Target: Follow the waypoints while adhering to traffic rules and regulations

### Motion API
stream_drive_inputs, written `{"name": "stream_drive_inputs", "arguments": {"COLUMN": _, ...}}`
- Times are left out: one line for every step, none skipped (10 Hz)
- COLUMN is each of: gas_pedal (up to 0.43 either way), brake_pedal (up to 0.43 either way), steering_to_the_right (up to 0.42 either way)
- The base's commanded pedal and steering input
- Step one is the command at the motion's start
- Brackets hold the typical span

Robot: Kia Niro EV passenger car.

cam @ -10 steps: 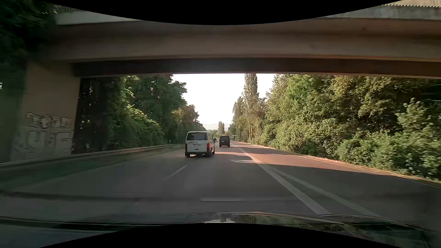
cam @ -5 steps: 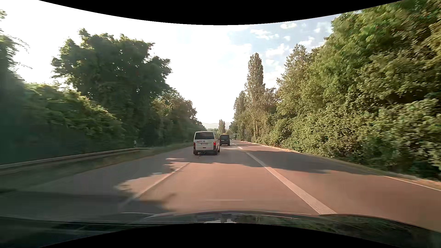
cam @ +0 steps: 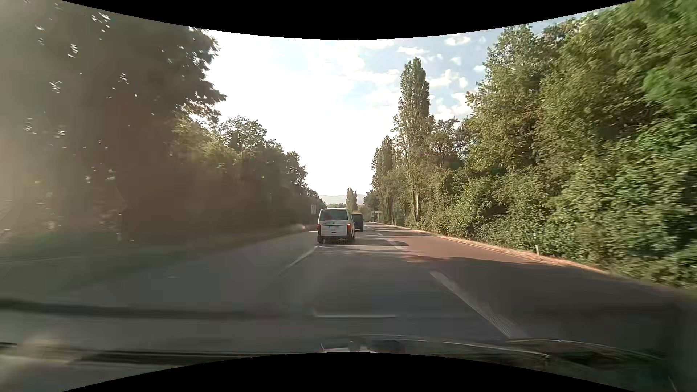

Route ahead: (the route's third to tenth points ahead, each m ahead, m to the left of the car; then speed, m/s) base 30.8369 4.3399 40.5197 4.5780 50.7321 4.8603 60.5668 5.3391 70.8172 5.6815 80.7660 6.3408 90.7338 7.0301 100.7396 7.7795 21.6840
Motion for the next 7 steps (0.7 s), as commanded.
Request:
{"name": "stream_drive_inputs", "arguments": {"gas_pedal": 0.197, "brake_pedal": 0.0, "steering_to_the_right": -0.001}}
{"name": "stream_drive_inputs", "arguments": {"gas_pedal": 0.197, "brake_pedal": 0.0, "steering_to_the_right": -0.001}}
{"name": "stream_drive_inputs", "arguments": {"gas_pedal": 0.197, "brake_pedal": 0.0, "steering_to_the_right": -0.002}}
{"name": "stream_drive_inputs", "arguments": {"gas_pedal": 0.197, "brake_pedal": 0.0, "steering_to_the_right": -0.002}}
{"name": "stream_drive_inputs", "arguments": {"gas_pedal": 0.197, "brake_pedal": 0.0, "steering_to_the_right": -0.001}}
{"name": "stream_drive_inputs", "arguments": {"gas_pedal": 0.197, "brake_pedal": 0.0, "steering_to_the_right": -0.001}}
{"name": "stream_drive_inputs", "arguments": {"gas_pedal": 0.197, "brake_pedal": 0.0, "steering_to_the_right": -0.002}}
